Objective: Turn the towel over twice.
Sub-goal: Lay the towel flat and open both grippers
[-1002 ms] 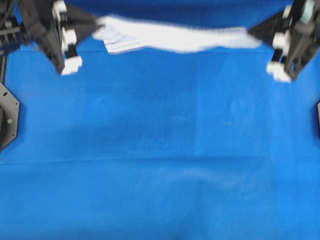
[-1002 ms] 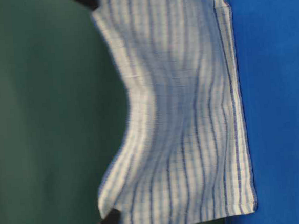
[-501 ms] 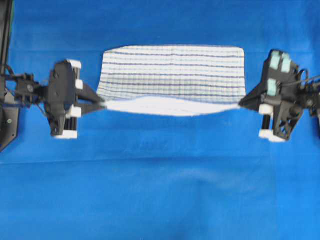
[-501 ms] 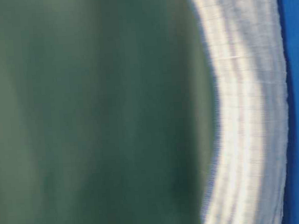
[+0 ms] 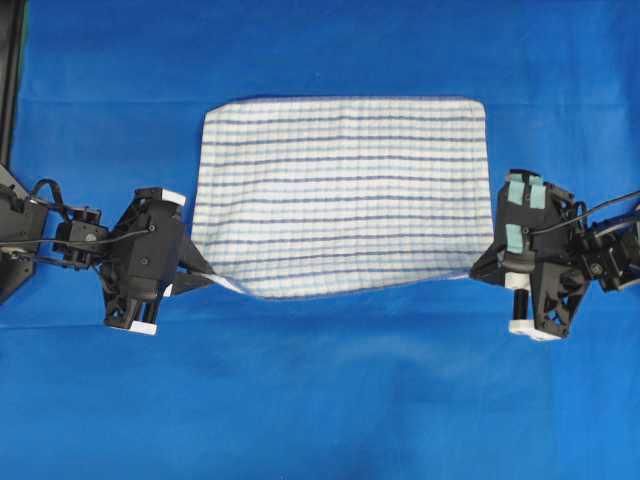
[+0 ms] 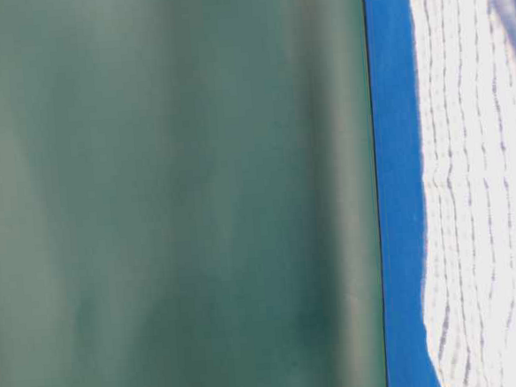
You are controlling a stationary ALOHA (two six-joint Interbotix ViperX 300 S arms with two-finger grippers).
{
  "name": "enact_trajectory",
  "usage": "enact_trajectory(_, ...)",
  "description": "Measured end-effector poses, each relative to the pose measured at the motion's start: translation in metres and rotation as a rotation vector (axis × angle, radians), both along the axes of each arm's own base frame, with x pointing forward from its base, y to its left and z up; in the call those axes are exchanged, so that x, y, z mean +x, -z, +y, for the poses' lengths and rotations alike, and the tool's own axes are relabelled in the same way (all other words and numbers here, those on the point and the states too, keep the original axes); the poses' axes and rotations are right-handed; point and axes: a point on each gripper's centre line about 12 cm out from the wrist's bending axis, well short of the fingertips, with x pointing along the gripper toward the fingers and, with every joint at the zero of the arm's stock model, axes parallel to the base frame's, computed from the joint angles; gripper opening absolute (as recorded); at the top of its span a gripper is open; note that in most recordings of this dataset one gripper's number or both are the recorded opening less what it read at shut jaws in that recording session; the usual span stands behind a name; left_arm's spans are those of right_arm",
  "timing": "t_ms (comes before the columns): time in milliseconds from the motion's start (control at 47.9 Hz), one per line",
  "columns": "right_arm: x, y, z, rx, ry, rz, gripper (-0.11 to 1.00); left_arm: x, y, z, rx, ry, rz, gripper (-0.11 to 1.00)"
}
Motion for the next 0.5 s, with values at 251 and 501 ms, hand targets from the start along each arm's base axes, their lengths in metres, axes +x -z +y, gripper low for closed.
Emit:
enact_trajectory(251,0.001,0.01,0.01,0.022,-0.008,0.022,0.02,-0.001,0.0,-0.005,0.0,0.018,0.0,0.03)
enact_trajectory(501,0.002,0.011,0.011,0.021,-0.01,0.027,0.02,0.001,0.0,-0.006,0.0,0.02,-0.002,0.03)
